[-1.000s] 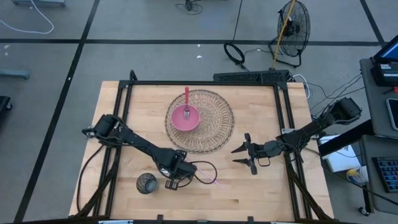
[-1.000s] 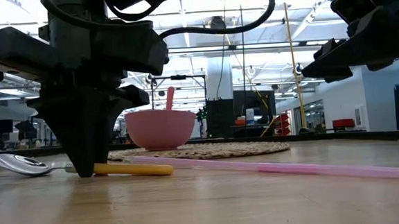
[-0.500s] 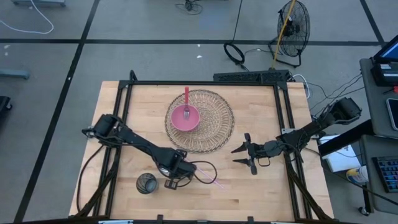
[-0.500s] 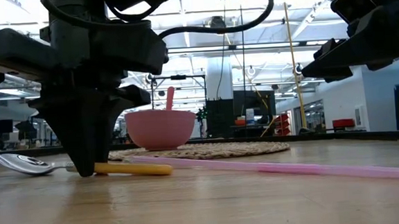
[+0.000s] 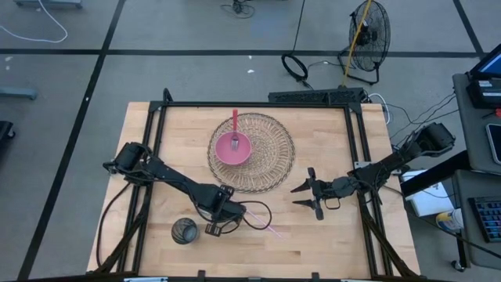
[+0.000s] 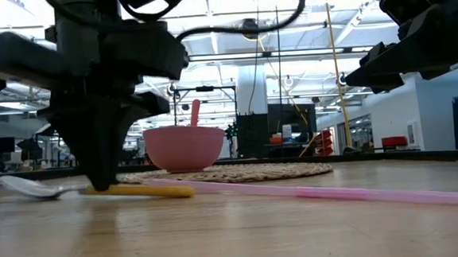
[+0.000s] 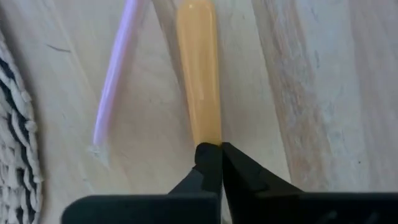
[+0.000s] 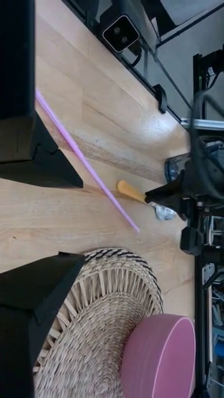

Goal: Pick & Place Utensil
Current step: Put the yellow spoon on the bowl on the brown placemat

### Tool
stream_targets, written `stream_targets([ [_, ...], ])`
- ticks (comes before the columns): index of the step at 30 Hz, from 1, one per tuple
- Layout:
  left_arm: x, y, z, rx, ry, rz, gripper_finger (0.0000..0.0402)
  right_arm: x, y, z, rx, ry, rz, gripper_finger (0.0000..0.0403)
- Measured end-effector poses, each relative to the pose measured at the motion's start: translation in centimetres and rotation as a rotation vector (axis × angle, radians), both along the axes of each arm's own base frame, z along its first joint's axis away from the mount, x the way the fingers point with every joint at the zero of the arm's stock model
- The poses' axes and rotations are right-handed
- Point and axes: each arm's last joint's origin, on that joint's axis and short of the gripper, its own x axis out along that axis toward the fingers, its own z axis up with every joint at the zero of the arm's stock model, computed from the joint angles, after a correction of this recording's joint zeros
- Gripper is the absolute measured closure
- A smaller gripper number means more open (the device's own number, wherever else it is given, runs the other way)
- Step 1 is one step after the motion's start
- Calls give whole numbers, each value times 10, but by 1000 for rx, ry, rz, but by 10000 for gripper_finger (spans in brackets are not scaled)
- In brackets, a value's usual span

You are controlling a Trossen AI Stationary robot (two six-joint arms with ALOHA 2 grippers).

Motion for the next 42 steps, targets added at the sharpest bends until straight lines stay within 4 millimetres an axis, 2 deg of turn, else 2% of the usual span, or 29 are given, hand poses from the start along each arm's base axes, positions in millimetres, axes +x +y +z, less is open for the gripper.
stream_targets([
  [9, -1, 1, 5, 8, -15, 7, 392, 0, 0, 0, -2, -4, 1, 232],
  [12, -1, 0, 4, -43, 1, -12, 381, 0, 0, 0, -2, -4, 1, 232],
  [15, 0, -2, 5, -87, 8, -18, 353, 0, 0, 0, -2, -4, 1, 232],
  [23, 4, 5, 6, -163, 17, 29, 249, 0, 0, 0, -2, -4, 1, 232],
  [30, 0, 9, -9, -209, 1, 58, 193, 0, 0, 0, 1, 1, 0, 232],
  [37, -7, 6, -16, -219, 8, 42, 191, 0, 0, 0, -11, -3, 2, 232],
  [42, -12, 2, -21, -180, -5, 20, 239, 0, 0, 0, -5, -4, 0, 232],
])
